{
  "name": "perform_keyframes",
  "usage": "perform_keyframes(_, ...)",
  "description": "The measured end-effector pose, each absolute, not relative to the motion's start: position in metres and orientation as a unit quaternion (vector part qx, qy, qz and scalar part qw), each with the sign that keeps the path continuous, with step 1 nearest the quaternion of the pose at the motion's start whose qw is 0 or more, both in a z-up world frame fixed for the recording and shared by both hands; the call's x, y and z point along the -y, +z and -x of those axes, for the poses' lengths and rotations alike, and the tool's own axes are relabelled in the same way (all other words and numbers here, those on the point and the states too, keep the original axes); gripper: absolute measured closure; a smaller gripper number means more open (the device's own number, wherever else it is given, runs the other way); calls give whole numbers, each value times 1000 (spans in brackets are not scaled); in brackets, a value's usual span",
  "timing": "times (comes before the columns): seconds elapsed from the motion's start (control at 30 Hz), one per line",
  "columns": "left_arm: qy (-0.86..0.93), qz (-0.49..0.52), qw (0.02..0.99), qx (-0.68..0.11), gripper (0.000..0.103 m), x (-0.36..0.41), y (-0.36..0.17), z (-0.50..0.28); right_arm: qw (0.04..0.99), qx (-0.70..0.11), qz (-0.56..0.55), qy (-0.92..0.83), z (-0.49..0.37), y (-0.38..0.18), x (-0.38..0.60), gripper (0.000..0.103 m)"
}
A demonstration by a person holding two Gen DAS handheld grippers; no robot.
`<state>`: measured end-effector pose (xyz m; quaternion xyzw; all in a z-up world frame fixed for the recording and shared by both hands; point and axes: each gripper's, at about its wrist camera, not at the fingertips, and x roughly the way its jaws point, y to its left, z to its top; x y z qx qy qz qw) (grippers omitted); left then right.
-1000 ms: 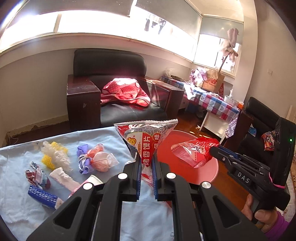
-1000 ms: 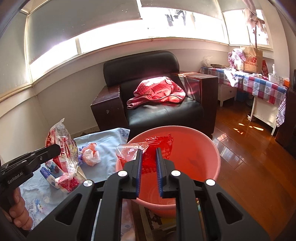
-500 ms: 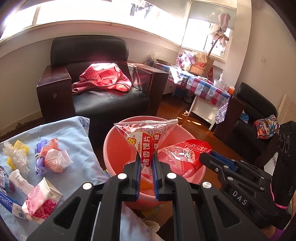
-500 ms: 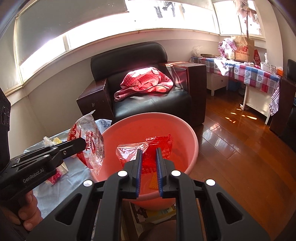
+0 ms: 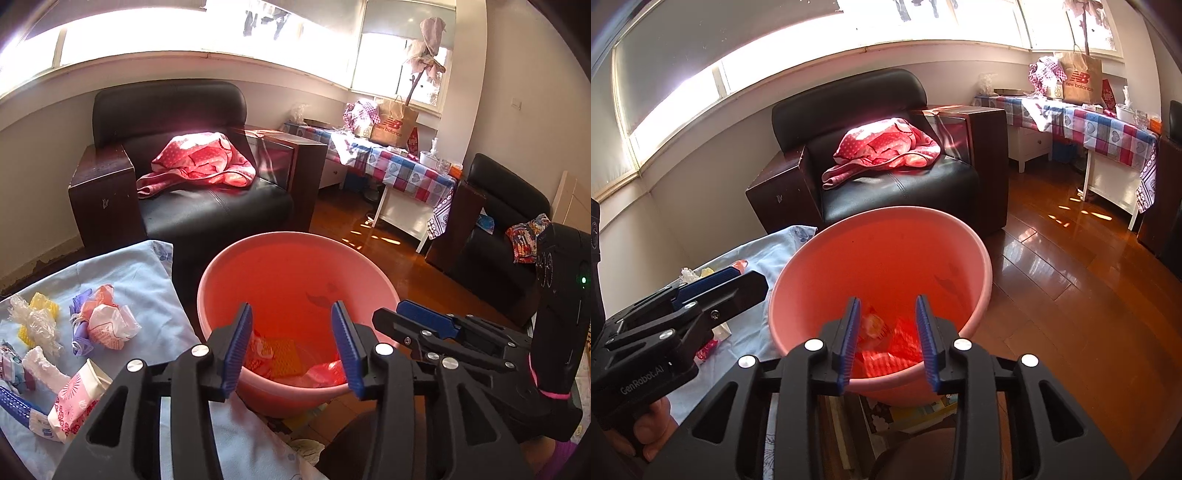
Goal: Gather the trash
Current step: 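Move the left tool to the blue Tempo tissue pack and grasp it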
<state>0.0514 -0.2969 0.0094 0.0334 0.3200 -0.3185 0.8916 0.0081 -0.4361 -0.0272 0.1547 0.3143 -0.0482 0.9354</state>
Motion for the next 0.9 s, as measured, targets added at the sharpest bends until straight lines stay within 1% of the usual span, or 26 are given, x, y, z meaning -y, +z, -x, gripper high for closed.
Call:
perform_keyframes(0.6,-290,-2,905,-310,50,242,26,-28,944,-302,-136,-18,3,-7,402,70)
perform_keyframes(0.9,-235,-10,918,-318,49,185,20,-14,941,-318,-114,24,-4,-7,359,70)
